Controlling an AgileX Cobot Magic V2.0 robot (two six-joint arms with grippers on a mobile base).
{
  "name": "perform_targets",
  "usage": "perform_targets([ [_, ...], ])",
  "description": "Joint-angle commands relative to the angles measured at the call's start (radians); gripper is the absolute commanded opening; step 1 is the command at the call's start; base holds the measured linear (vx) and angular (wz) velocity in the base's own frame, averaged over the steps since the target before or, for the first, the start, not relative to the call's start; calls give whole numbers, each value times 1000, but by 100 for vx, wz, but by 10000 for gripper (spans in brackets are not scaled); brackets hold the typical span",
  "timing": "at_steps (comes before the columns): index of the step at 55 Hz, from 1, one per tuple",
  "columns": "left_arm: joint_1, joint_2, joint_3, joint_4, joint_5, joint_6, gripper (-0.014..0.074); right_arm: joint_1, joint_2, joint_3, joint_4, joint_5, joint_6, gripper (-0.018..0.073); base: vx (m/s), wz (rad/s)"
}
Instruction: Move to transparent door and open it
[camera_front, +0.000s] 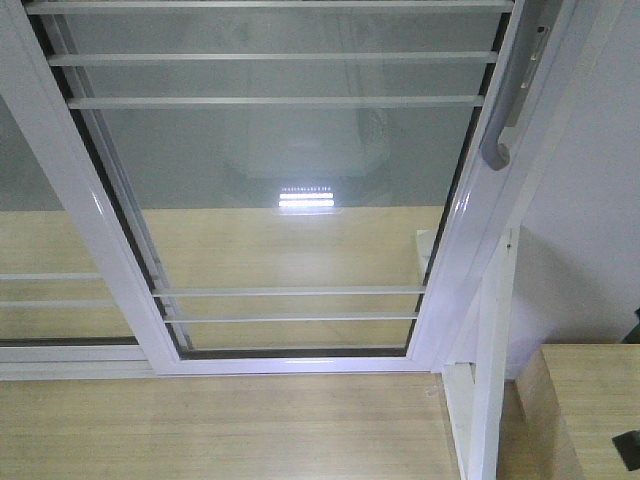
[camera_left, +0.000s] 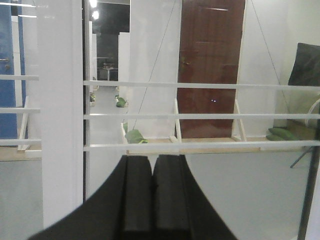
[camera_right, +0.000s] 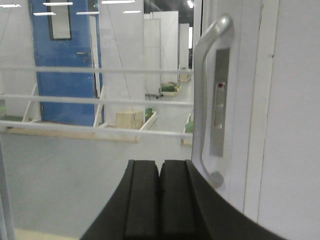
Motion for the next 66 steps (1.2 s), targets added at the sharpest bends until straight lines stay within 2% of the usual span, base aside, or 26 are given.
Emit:
perform_targets([
  [1, -6, 11, -116, 3, -47, -16, 3, -5, 46, -146, -12, -58, -33, -6, 0, 0],
  [7, -6, 132, -286, 9, 4, 14, 3, -5, 165, -311, -12, 43, -101, -6, 0, 0],
  [13, -6, 312, -451, 5, 42, 13, 3, -5, 330, -491, -11, 115, -111, -6, 0, 0],
  [19, -6, 506, -603, 6, 57, 13, 3, -5, 509, -641, -12, 114, -125, -6, 0, 0],
  [28, -6, 726, -761, 5, 51, 12, 3, -5, 701, -771, -8, 65, -146, -6, 0, 0],
  [35, -6, 811, -805, -5, 52, 8, 3, -5, 784, -808, -3, 66, -144, -6, 0, 0],
  [50, -7, 822, -800, -3, 60, 3, 26, -5, 801, -808, -3, 70, -133, 8, 0, 0],
  [59, -7, 822, -800, -4, 71, 2, 115, -5, 778, -808, -4, 112, -134, 88, 0, 0],
  [66, -7, 822, -800, -4, 83, 2, 236, -5, 761, -808, -4, 150, -134, 204, 0, 0],
])
